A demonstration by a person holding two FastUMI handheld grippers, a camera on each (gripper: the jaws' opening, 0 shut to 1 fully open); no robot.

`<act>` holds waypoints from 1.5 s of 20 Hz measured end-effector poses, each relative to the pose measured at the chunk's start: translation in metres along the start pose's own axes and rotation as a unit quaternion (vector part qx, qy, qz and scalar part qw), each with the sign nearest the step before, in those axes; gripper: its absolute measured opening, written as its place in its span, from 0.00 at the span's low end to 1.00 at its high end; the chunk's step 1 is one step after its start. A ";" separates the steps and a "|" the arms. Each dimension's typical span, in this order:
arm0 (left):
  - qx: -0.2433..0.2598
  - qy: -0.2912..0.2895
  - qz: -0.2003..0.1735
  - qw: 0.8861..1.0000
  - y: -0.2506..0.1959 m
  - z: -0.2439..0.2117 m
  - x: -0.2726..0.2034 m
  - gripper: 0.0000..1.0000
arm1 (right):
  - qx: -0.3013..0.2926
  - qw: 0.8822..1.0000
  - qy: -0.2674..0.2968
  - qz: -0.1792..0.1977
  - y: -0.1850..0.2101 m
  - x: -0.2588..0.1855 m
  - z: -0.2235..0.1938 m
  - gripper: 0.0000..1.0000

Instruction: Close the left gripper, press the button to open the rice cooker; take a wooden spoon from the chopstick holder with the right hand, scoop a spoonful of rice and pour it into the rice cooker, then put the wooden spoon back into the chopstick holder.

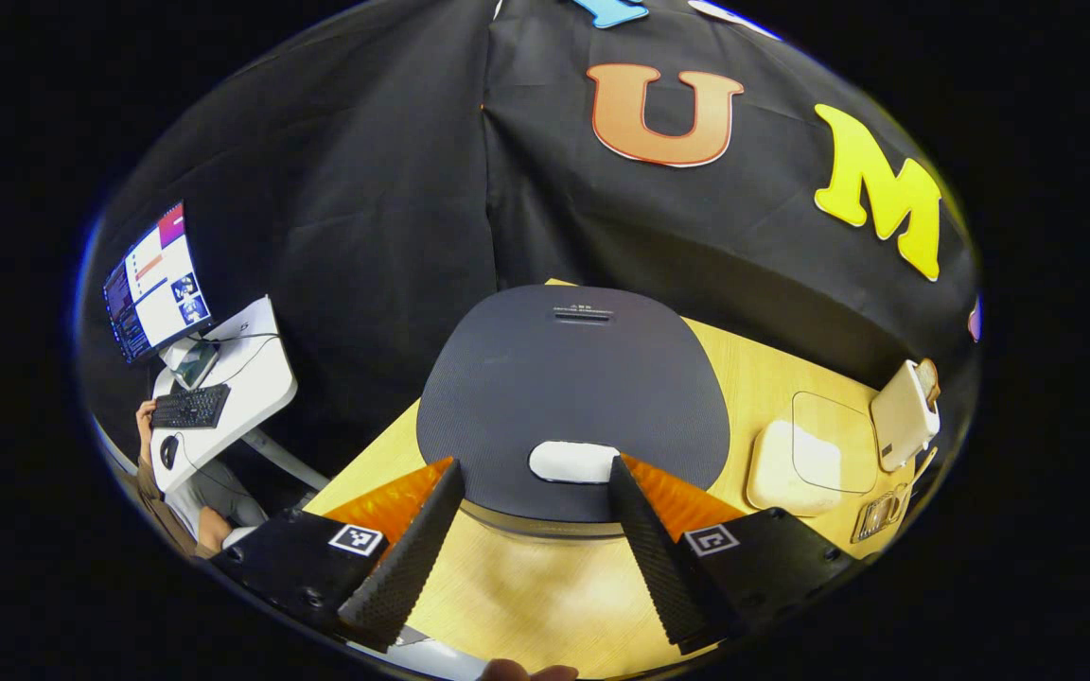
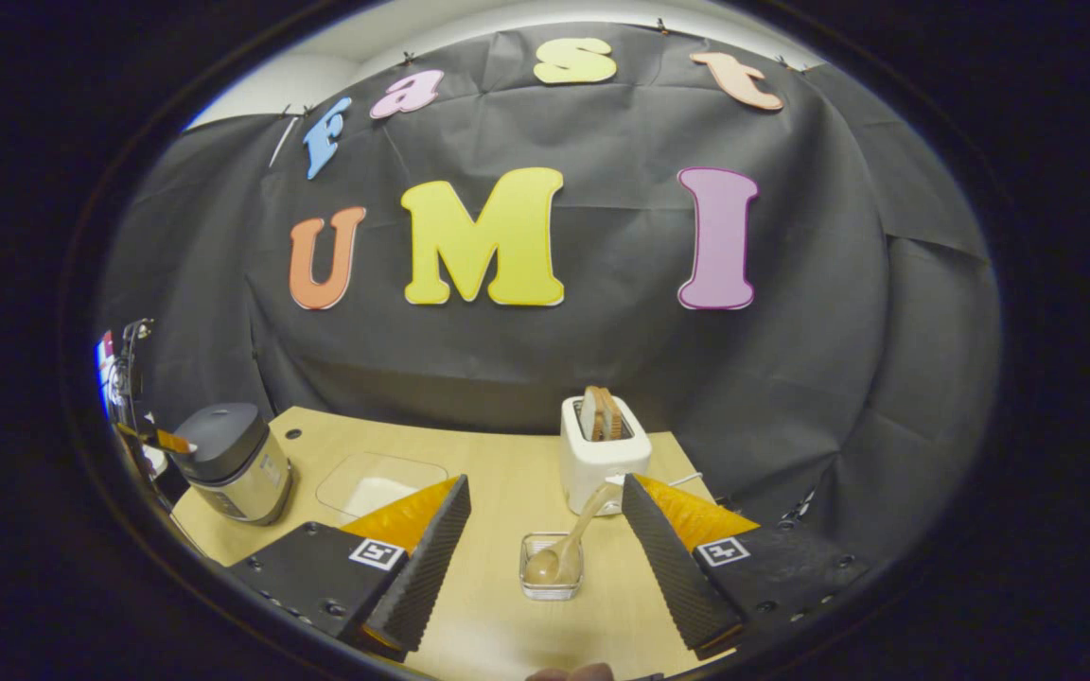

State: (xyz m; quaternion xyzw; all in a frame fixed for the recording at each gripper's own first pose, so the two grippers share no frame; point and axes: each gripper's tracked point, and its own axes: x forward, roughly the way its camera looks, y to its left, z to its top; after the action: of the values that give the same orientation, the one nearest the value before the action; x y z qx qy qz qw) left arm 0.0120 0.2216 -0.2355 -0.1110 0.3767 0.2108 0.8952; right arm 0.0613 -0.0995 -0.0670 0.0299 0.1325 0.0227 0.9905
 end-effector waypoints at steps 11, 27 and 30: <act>0.020 -0.076 0.009 0.997 0.002 -0.008 0.003 0.99 | -0.009 1.000 0.025 0.010 0.015 0.005 -0.015 0.96; 0.066 -0.180 -0.049 0.980 -0.049 0.052 -0.059 0.98 | -0.017 1.000 0.009 0.023 0.033 0.008 0.008 0.96; 0.101 -0.231 -0.081 0.964 -0.095 0.091 -0.101 0.97 | 0.007 1.000 -0.025 0.017 0.032 0.001 0.041 0.96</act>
State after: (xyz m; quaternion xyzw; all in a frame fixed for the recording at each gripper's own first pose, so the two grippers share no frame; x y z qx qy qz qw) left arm 0.0494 0.1405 -0.0958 0.0011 0.1691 0.1185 0.9784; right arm 0.0723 -0.0697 -0.0257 0.0401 0.1070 0.0382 0.9927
